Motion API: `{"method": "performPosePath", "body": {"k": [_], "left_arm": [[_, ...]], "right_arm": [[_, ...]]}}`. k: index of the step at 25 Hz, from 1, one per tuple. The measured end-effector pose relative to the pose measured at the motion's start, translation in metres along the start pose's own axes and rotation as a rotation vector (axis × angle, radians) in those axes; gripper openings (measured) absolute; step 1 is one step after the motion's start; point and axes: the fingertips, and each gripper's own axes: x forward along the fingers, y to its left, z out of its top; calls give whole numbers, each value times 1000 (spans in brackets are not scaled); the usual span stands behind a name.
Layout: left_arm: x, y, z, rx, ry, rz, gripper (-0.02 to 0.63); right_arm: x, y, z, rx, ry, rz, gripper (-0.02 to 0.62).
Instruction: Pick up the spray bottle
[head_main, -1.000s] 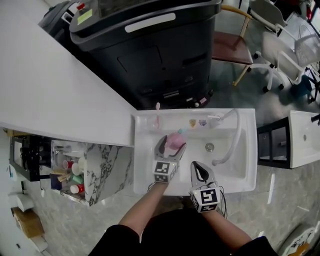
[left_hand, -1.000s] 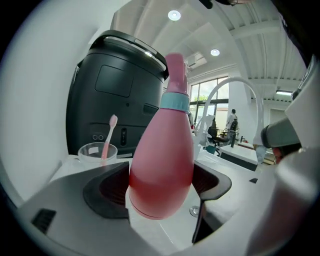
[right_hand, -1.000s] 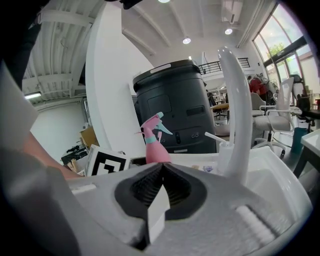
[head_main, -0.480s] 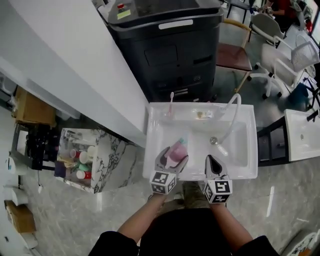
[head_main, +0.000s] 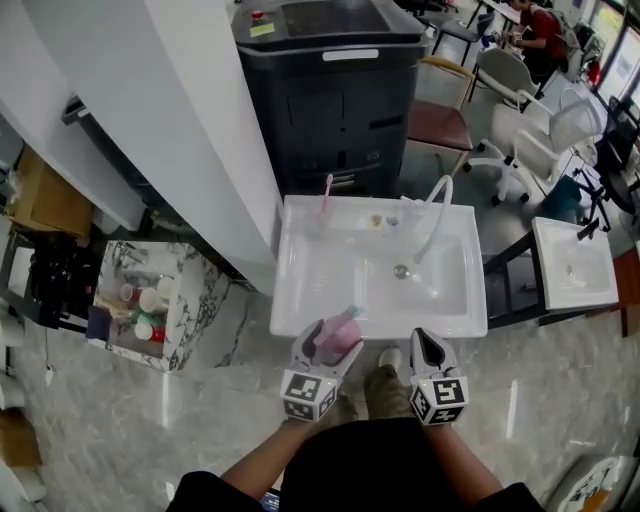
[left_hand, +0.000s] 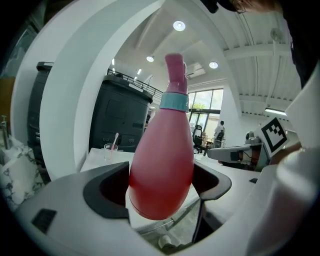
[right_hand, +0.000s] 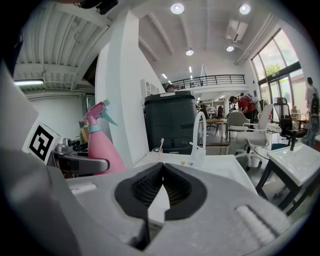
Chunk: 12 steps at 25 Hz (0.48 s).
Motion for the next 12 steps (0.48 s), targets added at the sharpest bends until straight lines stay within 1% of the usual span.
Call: {"method": "performPosePath", "body": {"k": [4,7,12], "left_arm": [[-21,-16,0,-30,3,20,387],[-25,-26,1,-25,1,35,387],[-19,-57,5,-1,8,32,387]], "right_arm": [[-29,-8,3,-14,-32,-14,-2],[-42,-16,6,-21,-60,-26,-2],[-60,-38,5,-33,-75,-31,-3]]}}
